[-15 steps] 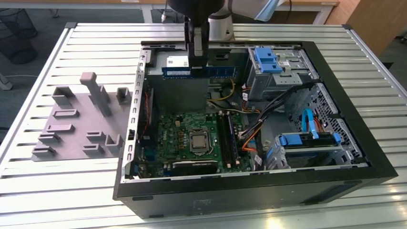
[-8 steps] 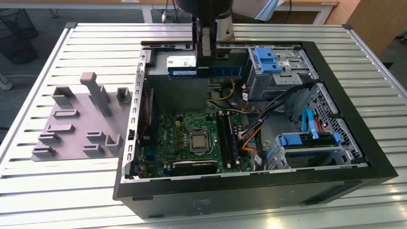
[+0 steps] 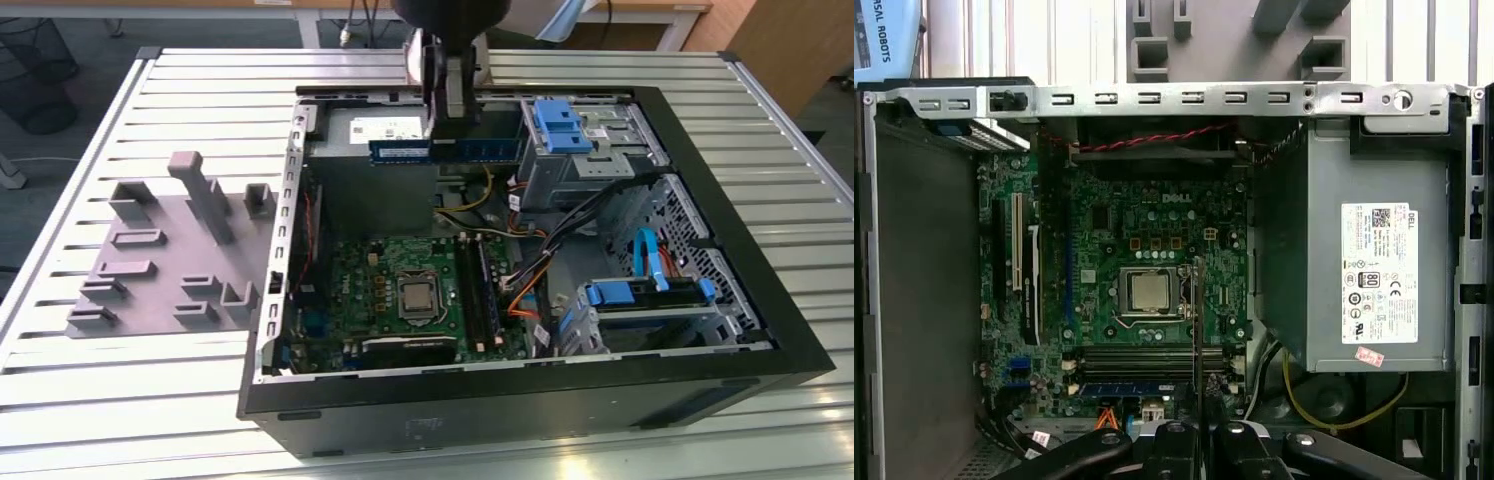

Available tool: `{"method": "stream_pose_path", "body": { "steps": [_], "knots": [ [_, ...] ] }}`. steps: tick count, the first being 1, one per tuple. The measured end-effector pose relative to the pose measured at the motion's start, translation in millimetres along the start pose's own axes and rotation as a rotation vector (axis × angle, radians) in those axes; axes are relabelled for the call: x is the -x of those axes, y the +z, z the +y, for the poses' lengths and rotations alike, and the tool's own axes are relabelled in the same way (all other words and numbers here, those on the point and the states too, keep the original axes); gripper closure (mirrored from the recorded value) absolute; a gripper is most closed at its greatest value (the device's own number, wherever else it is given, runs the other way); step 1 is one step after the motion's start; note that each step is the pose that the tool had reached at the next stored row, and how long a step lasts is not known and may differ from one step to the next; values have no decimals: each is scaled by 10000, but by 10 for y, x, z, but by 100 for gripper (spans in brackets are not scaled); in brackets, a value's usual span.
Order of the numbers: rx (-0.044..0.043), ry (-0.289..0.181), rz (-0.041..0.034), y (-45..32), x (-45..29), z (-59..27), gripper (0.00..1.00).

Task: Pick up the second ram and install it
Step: 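Pick up the second ram and move it above second insertion slot, then insert the second ram into the second slot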

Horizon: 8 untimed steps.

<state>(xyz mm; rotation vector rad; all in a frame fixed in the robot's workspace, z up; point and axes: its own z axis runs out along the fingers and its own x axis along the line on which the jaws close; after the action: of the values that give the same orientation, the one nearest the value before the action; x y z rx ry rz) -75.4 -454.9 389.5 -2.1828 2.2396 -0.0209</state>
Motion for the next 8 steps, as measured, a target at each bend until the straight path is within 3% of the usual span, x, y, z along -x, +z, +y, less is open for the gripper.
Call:
{"method": "stream_pose_path", "body": {
  "steps": [8],
  "knots": [
    [0, 0, 0, 2, 2, -83, 86]
  ]
}}
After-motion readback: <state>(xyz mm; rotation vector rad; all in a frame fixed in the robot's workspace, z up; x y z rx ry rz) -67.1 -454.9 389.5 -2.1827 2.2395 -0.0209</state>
